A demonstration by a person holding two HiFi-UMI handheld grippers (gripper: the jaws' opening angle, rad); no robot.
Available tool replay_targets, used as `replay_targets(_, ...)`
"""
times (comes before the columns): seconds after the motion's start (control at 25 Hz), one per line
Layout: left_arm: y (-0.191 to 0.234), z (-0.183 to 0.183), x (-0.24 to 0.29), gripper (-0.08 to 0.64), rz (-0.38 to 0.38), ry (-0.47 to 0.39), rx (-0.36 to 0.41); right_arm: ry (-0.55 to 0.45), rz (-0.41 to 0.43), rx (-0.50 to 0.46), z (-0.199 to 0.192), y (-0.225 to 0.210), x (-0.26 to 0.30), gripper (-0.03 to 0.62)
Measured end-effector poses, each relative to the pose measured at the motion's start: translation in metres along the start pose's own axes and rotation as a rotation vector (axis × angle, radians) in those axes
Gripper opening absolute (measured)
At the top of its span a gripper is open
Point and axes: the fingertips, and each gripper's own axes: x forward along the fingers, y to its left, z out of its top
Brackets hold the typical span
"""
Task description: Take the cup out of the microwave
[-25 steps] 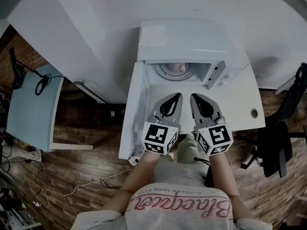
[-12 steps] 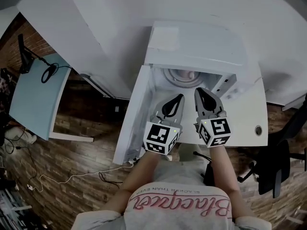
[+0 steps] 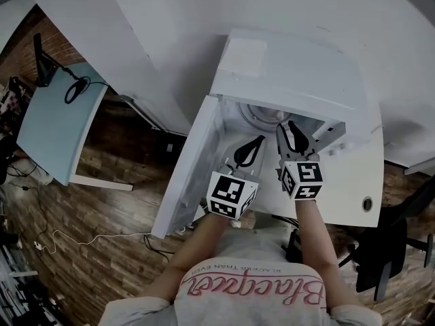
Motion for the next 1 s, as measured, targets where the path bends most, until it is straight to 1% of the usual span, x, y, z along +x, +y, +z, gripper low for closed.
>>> replay_targets(0.12, 0.005, -0.004, 0.005, 0.005, 0.013, 0.012, -0.003, 0.020, -0.016, -0.021, -0.009, -0.007, 0.015, 0.109)
replay_targets(0.28, 0.011, -0.009, 0.010, 0.005, 0.030, 0.023, -0.007, 0.079, -0.042, -0.027, -0.026, -0.019, 0.036, 0.109)
replay_targets(0.4, 0.015, -0.011, 0.012, 0.005, 0.042, 0.031, -0.008, 0.110, -0.075, -0.018, -0.036, -0.029, 0.048, 0.109)
replay_targets(0.52, 0.018, -0.014, 0.015, 0.005, 0.047, 0.040, -0.008, 0.132, -0.083, -0.006, -0.045, -0.036, 0.058, 0.107)
replay_targets(0.84, 0.026, -0.016, 0.021, 0.005, 0.053, 0.048, -0.009, 0.143, -0.080, 0.001, -0.052, -0.037, 0.077, 0.106)
replay_targets(1.0, 0.027, -0.018, 0.024, 0.005, 0.050, 0.053, -0.007, 0.152, -0.088, 0.003, -0.054, -0.040, 0.081, 0.066)
